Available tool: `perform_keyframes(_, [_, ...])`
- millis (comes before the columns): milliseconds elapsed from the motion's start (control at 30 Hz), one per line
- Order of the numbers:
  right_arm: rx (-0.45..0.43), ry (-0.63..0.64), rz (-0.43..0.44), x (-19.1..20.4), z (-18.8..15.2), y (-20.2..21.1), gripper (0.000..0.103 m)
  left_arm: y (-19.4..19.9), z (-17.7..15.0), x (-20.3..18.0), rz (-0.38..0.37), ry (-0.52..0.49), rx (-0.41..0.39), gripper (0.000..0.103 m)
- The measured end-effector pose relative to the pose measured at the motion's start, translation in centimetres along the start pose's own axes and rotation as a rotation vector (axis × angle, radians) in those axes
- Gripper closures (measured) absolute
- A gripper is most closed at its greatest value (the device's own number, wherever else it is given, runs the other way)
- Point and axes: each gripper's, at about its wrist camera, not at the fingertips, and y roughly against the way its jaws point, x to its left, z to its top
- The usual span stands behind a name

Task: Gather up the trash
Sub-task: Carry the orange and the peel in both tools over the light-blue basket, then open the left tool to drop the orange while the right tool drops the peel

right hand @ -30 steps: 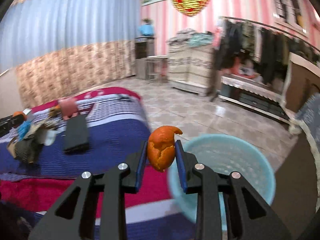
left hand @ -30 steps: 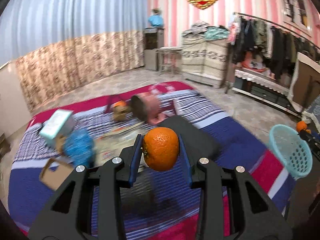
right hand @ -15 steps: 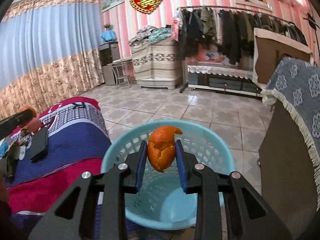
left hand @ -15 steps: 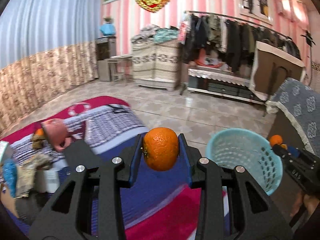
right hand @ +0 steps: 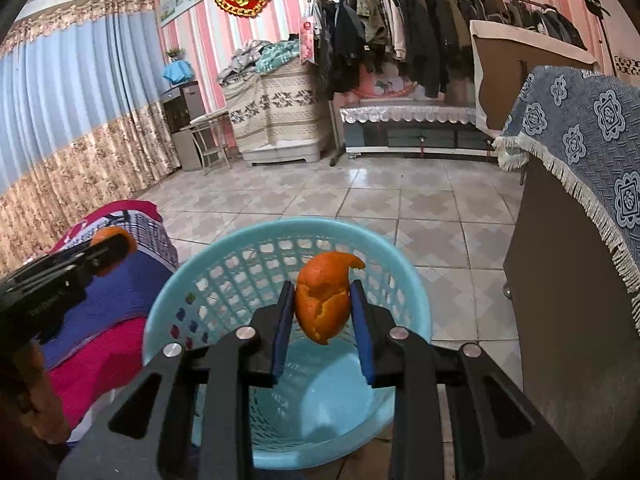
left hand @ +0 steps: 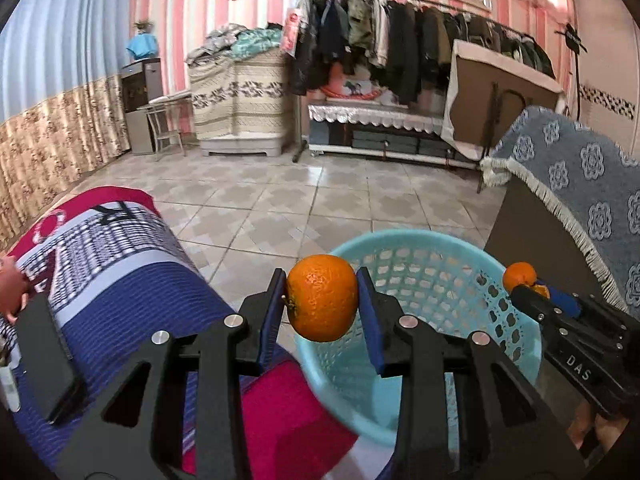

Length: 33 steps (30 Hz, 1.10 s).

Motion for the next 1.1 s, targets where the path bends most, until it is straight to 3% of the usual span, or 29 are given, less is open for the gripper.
perform_keyframes(367, [0.013, -0.040, -0.018, -1.1, -0.1, -1.7, 0.074, -3.4, -0.2, -2.1, -0.029, -0.044, 0.042, 0.059])
perform_keyframes(633, [0.038, -0.036, -0.019, -0.5, -0.3, -2.5, 0.074, -2.2, 0.9, -0.7, 0.044, -0.018, -0.018, 0.027])
perform_keyframes(833, [0.045, -0.024, -0.024, 0.5, -0.3, -3.1, 0.072, -0.5, 1.3, 1.1, 0.078, 0.020, -0.049, 0.019])
perform_keyframes(867, [0.042, -0.023, -0.027, 0.6, -0.3, -3.2, 0.070, -0.1, 1.4, 1.6, 0.087, 0.028, -0.055, 0.018])
perform_keyframes(933, [0.033, -0.024, -0.029, 1.0, -0.2, -3.2, 0.046, 0.6, 1.7, 2.4, 0.102, 0.045, -0.061, 0.017])
perform_keyframes(1000, [0.017, -0.020, -0.030, 1.3, -0.1, -2.9, 0.034, 1.2, 1.9, 3.2, 0.122, 0.054, -0.063, 0.017])
perform_keyframes(1100, [-0.005, 0.001, -0.033, 2.1, -0.1, -2.3, 0.027, 2.6, 1.7, 4.7, 0.171, 0.063, -0.081, 0.016])
